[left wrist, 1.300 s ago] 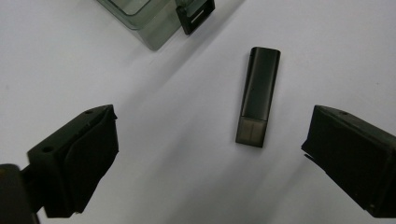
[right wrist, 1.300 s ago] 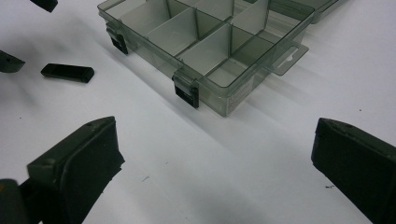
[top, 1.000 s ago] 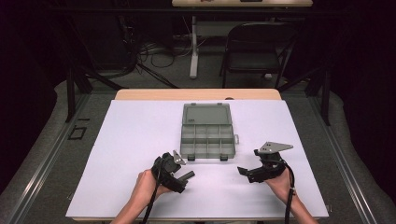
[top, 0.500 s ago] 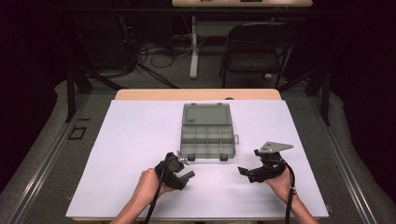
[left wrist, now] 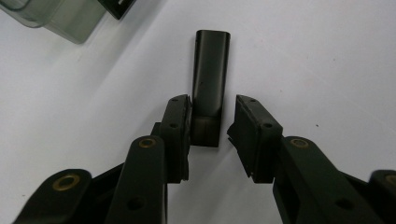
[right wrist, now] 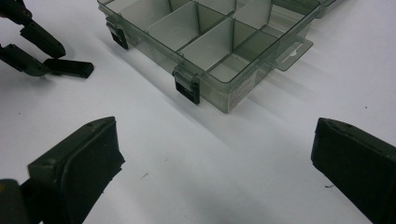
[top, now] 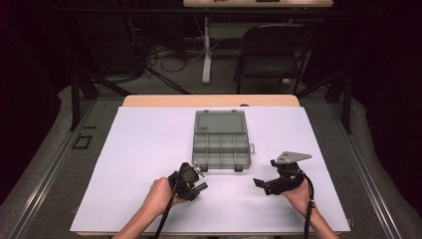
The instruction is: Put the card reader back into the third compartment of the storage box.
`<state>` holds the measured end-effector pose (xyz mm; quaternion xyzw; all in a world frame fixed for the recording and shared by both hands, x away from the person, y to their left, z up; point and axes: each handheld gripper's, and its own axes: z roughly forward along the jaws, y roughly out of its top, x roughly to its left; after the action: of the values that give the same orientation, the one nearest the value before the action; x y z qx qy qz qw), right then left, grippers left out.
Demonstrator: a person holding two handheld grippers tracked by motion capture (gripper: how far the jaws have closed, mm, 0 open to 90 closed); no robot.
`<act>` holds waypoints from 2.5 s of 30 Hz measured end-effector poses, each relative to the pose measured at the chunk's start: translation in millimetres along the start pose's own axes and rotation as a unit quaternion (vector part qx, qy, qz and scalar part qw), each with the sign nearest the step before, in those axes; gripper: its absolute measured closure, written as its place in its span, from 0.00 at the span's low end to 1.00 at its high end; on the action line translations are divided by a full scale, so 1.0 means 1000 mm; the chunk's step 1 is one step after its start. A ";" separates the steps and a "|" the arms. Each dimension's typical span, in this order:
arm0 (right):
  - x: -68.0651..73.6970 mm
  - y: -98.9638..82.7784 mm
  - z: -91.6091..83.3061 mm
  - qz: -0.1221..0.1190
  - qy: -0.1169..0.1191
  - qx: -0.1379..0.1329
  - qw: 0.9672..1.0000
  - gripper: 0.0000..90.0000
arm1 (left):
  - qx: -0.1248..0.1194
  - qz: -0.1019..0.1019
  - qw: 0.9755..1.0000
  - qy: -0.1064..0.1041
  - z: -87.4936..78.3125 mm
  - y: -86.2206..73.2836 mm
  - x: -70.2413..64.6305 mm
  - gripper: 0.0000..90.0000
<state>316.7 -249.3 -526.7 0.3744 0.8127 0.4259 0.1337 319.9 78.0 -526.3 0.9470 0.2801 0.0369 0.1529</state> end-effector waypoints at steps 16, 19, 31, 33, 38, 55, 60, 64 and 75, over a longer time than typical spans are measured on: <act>0.001 -0.001 0.001 -0.002 0.003 0.003 1.000 0.01 | 0.028 0.006 0.999 -0.019 0.004 0.009 0.007 0.80; 0.000 -0.001 0.001 -0.003 0.004 0.003 1.000 0.01 | 0.031 0.008 0.999 -0.017 0.005 0.011 0.007 0.80; -0.001 -0.001 0.000 0.000 0.004 0.003 1.000 0.01 | 0.021 0.013 0.999 -0.027 0.003 0.008 0.010 0.82; -0.001 -0.001 0.000 -0.002 0.003 0.002 1.000 0.01 | 0.020 0.014 0.999 -0.027 0.002 0.008 0.010 0.82; -0.001 -0.001 0.001 -0.002 0.004 0.005 1.000 0.01 | 0.020 0.017 0.999 -0.022 0.003 0.008 0.009 0.81; 0.000 -0.001 0.001 -0.005 0.009 0.004 1.000 0.01 | 0.063 0.048 0.997 -0.006 0.006 0.019 0.000 0.80; 0.000 -0.001 0.001 -0.005 0.010 0.005 1.000 0.01 | 0.049 0.044 0.998 -0.014 0.005 0.016 0.002 0.81; 0.000 -0.001 0.001 -0.007 0.010 0.005 1.000 0.01 | 0.038 0.038 0.998 -0.023 0.004 0.013 0.005 0.81; -0.001 -0.001 0.002 -0.002 0.009 0.010 1.000 0.01 | 0.011 0.031 0.999 -0.023 -0.002 0.007 0.009 0.81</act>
<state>317.6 -249.2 -529.0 0.3698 0.8190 0.4209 0.1237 330.8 77.5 -522.0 0.9575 0.2472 0.0172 0.1474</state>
